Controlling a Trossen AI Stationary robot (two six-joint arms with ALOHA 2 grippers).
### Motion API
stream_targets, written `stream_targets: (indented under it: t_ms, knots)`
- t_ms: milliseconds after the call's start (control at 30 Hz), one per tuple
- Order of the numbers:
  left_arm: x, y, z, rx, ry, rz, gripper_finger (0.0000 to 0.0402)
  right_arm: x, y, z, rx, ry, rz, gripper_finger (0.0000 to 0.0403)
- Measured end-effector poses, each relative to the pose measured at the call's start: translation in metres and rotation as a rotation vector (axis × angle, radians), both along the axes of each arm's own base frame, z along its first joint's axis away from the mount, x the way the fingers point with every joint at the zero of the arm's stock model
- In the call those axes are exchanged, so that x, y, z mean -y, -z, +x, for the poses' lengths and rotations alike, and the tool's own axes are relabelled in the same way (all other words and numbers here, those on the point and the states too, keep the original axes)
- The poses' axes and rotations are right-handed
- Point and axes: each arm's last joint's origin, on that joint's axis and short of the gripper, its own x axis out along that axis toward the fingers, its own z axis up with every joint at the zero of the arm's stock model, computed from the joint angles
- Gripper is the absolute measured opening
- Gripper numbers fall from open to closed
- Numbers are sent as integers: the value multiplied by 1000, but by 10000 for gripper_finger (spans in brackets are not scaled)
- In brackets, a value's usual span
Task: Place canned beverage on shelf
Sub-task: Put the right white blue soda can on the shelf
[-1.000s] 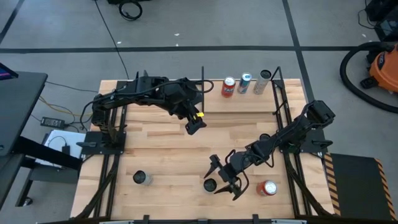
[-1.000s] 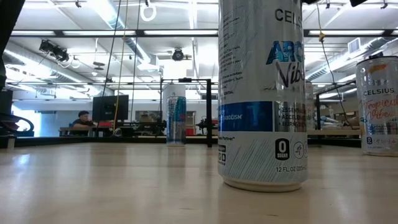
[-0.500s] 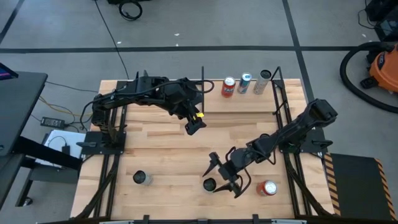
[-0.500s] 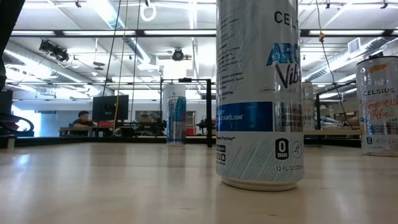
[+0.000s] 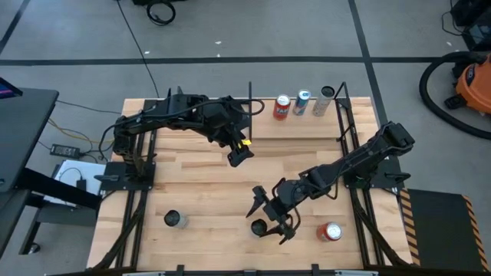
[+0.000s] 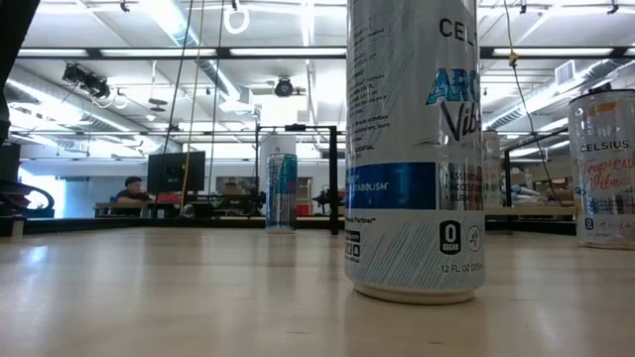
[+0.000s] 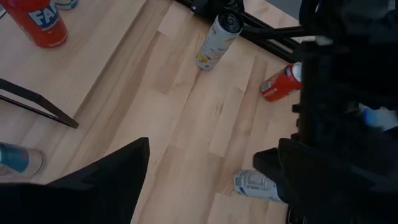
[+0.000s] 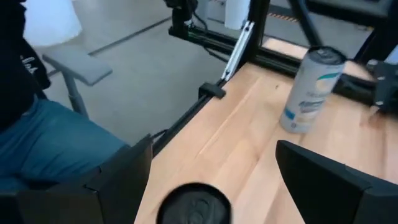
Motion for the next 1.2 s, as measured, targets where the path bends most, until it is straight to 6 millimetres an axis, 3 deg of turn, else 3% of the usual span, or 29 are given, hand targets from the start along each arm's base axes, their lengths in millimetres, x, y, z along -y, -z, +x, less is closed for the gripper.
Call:
stream_targets:
  t_ms: [300, 1033, 1200]
  knots:
    - [0, 1, -1, -15, 7, 6, 357, -10, 30, 6, -85, -16, -39, 352]
    - [0, 1, -1, -13, 18, 17, 357, -11, 38, 1, -166, 12, -77, 352]
    - [0, 1, -1, -12, 18, 17, 357, -14, 49, 6, -177, 10, -79, 352]
